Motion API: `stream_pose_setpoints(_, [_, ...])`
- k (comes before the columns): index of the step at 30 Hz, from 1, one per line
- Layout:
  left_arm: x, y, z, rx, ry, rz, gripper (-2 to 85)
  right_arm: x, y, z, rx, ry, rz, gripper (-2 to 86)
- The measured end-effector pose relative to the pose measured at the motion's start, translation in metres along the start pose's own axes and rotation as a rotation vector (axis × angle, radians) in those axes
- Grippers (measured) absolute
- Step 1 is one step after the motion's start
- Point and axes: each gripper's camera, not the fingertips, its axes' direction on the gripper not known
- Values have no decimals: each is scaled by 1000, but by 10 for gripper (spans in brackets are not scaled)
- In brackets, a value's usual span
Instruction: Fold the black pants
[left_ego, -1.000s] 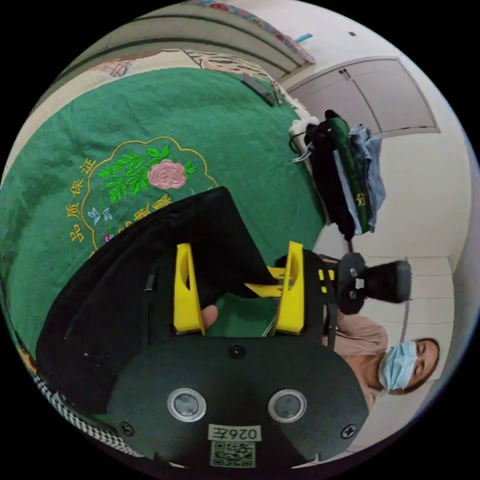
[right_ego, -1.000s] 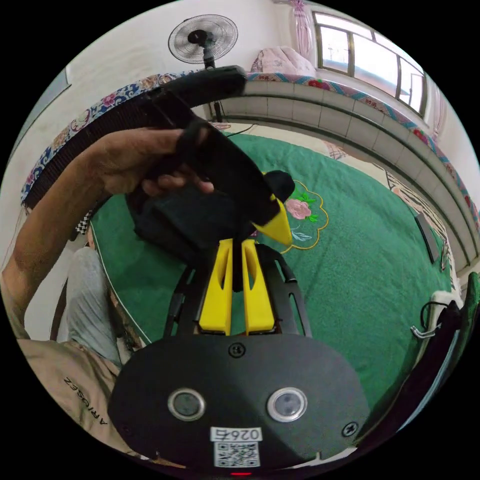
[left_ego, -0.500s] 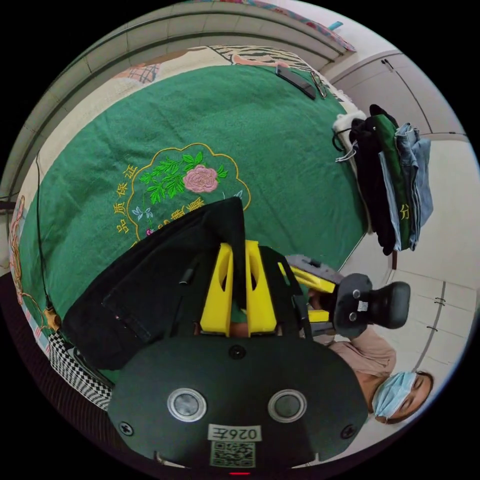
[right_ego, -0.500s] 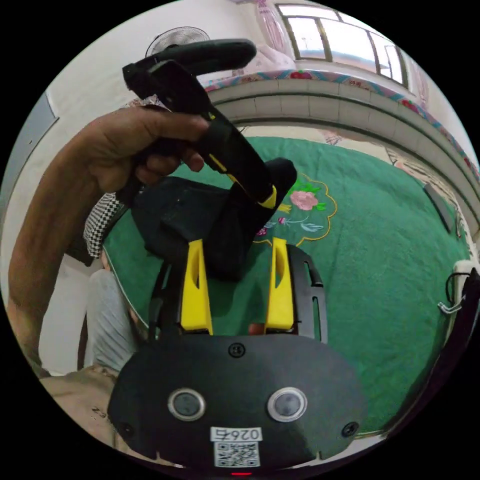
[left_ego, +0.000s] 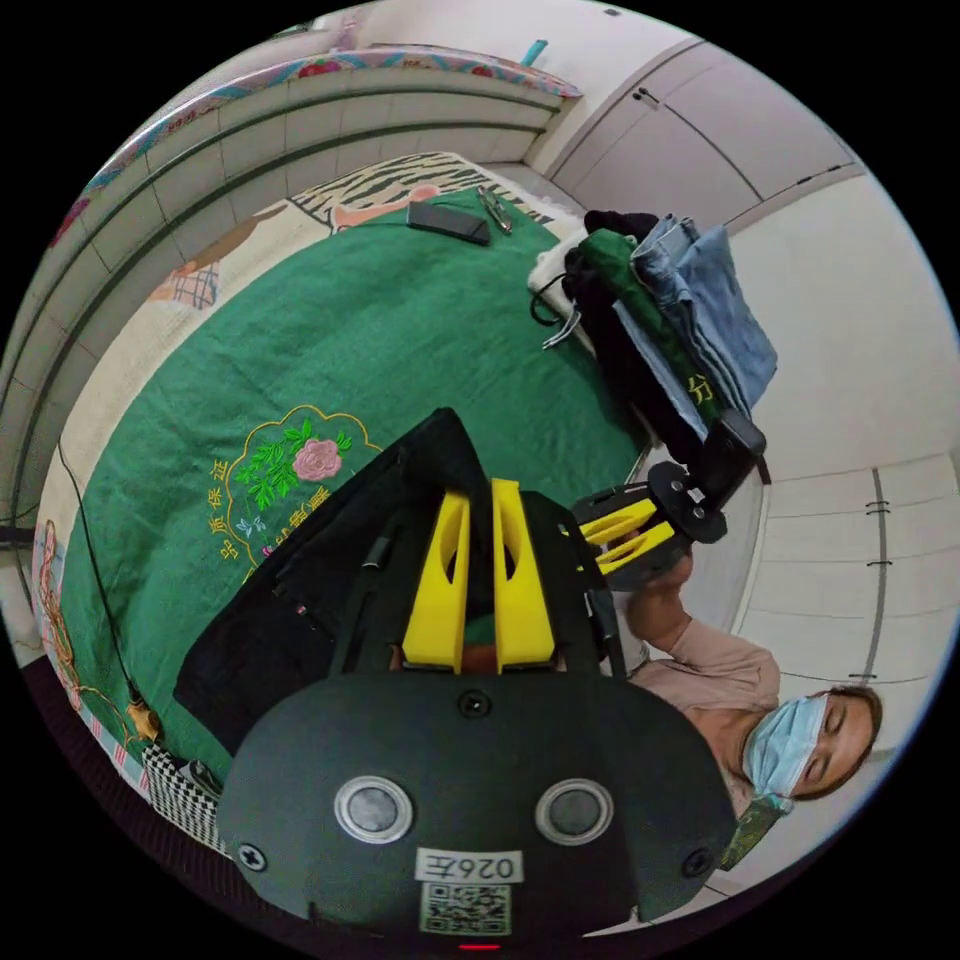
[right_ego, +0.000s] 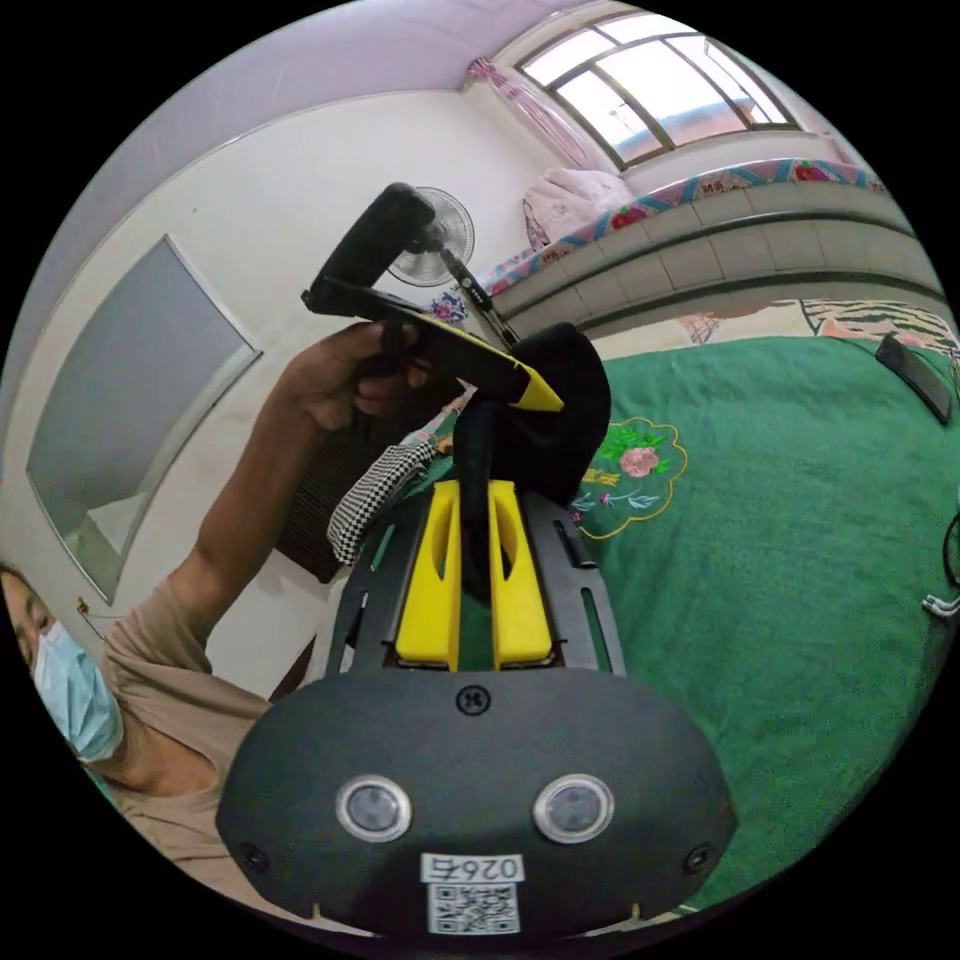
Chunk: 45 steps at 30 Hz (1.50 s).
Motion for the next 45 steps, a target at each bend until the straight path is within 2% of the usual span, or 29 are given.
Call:
stream_pose_setpoints(5, [-67, 87, -52, 137, 124, -22, 19, -39, -18, 58, -1, -30, -99, 14])
stream_pose_setpoints(10, [-173, 196, -82, 163, 137, -172, 16, -47, -29, 139, -34, -238, -113, 28])
stream_pose_setpoints(15, [-265, 280, -82, 102, 52, -311, 21, -17, -26, 226, -250, 11, -19, 18])
stream_pose_setpoints(18, [-304, 308, -71, 47, 14, -389, 33, -5, -24, 266, -353, 52, -3, 1])
stream_pose_setpoints(20, [-325, 327, -68, 99, 81, -442, 54, -2, -24, 282, -392, 65, -19, -6])
stream_pose_setpoints(24, [-333, 360, -82, 191, 43, -553, 70, -3, -29, 285, -377, 50, -7, -9])
stream_pose_setpoints(26, [-308, 392, -107, 382, -73, -575, 50, -16, -31, 283, -329, 67, -63, -9])
stream_pose_setpoints(27, [-297, 400, -112, 441, -99, -559, 42, -25, -32, 285, -302, 73, -108, -9])
stream_pose_setpoints(29, [-246, 420, -116, 638, -203, -399, 1, -37, -32, 297, -297, 91, -179, -9])
stream_pose_setpoints(30, [-233, 422, -113, 665, -234, -347, -2, -41, -30, 312, -347, 115, -221, -9])
stream_pose_setpoints(31, [-212, 422, -100, 672, -300, -259, -5, -42, -29, 322, -396, 134, -238, -9])
stream_pose_setpoints(33, [-202, 408, -68, 462, -501, -251, -7, -39, -18, 355, -529, 236, -290, -10])
stream_pose_setpoints(34, [-213, 395, -39, 171, -706, -295, -8, -39, -16, 357, -521, 240, -296, -10])
stream_pose_setpoints(35, [-224, 391, -19, 23, -746, -296, -8, -39, -16, 356, -480, 206, -288, -9])
stream_pose_setpoints(37, [-223, 397, -28, 73, -755, -362, -8, -42, -18, 355, -467, 199, -270, -9])
stream_pose_setpoints(40, [-221, 405, -51, 94, -744, -453, -8, -47, -12, 369, -524, 320, -377, -9])
stream_pose_setpoints(45, [-211, 427, -76, 343, -697, -419, -4, -24, -12, 380, -553, 281, -333, -9])
